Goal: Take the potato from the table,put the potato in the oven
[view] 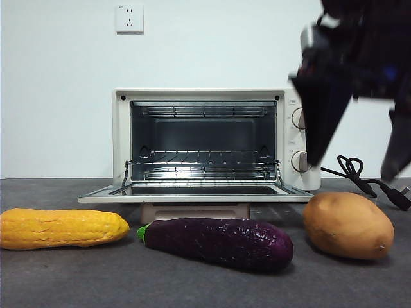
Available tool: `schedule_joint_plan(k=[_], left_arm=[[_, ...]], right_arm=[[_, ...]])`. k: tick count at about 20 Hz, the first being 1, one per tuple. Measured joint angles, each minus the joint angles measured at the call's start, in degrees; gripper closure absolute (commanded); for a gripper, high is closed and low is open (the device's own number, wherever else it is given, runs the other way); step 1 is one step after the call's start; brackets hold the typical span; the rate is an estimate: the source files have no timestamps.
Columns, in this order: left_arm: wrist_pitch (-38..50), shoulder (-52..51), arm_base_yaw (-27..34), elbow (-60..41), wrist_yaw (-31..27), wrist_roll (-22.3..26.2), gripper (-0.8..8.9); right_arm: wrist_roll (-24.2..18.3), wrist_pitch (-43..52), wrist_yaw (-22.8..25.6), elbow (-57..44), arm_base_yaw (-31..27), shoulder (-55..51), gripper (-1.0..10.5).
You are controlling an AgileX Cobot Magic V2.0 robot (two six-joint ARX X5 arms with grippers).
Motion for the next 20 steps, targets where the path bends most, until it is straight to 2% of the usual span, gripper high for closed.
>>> schedule_joint_plan(k=[3, 6, 8, 10, 11, 13, 14, 18, 20], left_arm=[[-1.44, -1.11, 0.0, 0.0, 0.0, 0.0, 8.21], [-2.73, -1.03, 0.0, 0.0, 0.0, 0.0, 8.21], [-2.78, -1.01, 0.0, 0.0, 0.11, 0.0, 8.21], [-2.84, -0.92, 0.0, 0.0, 0.2, 0.0, 8.21], [-3.02, -0.92, 0.0, 0.0, 0.2, 0.0, 8.21], [-3.37, -0.92, 0.0, 0.0, 0.2, 0.0, 8.21], [-3.52, -0.92, 0.0, 0.0, 0.2, 0.0, 8.21], [-3.61, -0.92, 0.0, 0.0, -0.04, 0.02, 8.21], [-3.67, -0.96, 0.0, 0.0, -2.89, 0.42, 8.21]], right_arm=[[2.36, 6.56, 0.35, -4.98, 1.25, 0.83, 3.5], [3.72, 9.49, 4.0, -7.02, 2.23, 1.88, 3.7], [3.93, 10.99, 4.44, -7.54, 2.49, 2.93, 5.1], [4.11, 12.22, 4.39, -7.58, 2.69, 3.69, 5.6], [4.13, 12.2, 4.37, -7.58, 3.04, 4.22, 6.4], [4.28, 12.13, 4.35, -7.58, 3.39, 5.09, 8.9], [4.28, 12.17, 4.33, -7.58, 3.45, 5.05, 9.7], [4.31, 11.54, 4.31, -7.63, 3.82, 4.07, 9.6], [4.46, 10.38, 4.33, -7.74, 4.68, 0.76, 9.6]])
